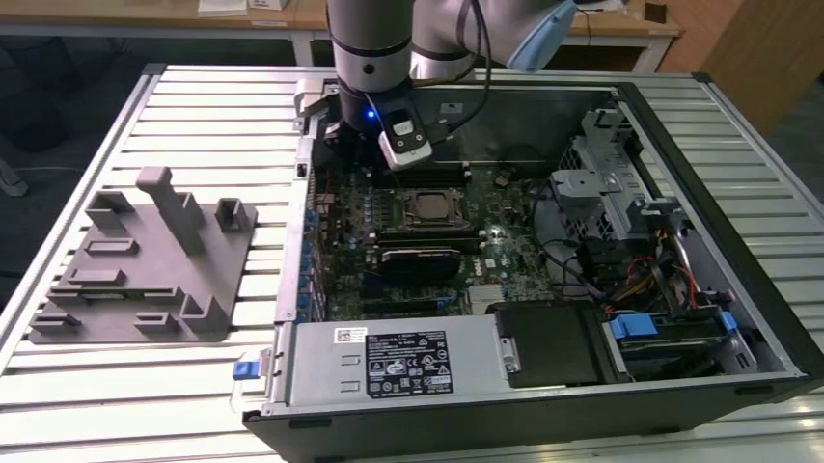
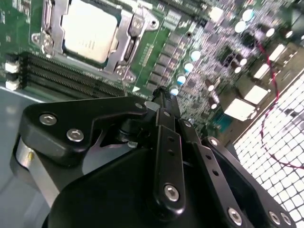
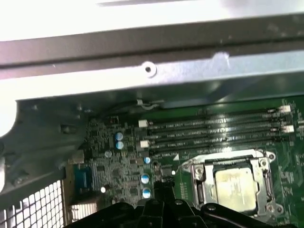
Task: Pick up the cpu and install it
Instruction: 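Install the first cpu locking lever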
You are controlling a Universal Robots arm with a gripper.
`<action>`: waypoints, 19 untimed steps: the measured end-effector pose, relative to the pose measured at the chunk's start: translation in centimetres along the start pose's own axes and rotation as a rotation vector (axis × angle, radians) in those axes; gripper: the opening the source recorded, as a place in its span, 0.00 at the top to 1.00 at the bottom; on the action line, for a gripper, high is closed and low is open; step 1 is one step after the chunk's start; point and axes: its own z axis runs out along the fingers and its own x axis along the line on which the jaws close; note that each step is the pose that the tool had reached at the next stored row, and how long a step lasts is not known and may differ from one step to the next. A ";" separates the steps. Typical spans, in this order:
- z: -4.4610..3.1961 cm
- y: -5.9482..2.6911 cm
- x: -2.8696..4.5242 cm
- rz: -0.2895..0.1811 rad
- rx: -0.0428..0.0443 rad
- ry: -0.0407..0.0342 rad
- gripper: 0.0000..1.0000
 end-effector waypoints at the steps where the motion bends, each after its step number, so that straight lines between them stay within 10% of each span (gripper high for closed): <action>1: 0.01 0.00 0.00 0.000 -0.0130 0.0015 0.89; 5: 0.00 -0.01 0.01 0.001 -0.0391 0.0043 0.89; 19: -0.60 0.06 0.01 0.001 -0.0499 0.0055 0.89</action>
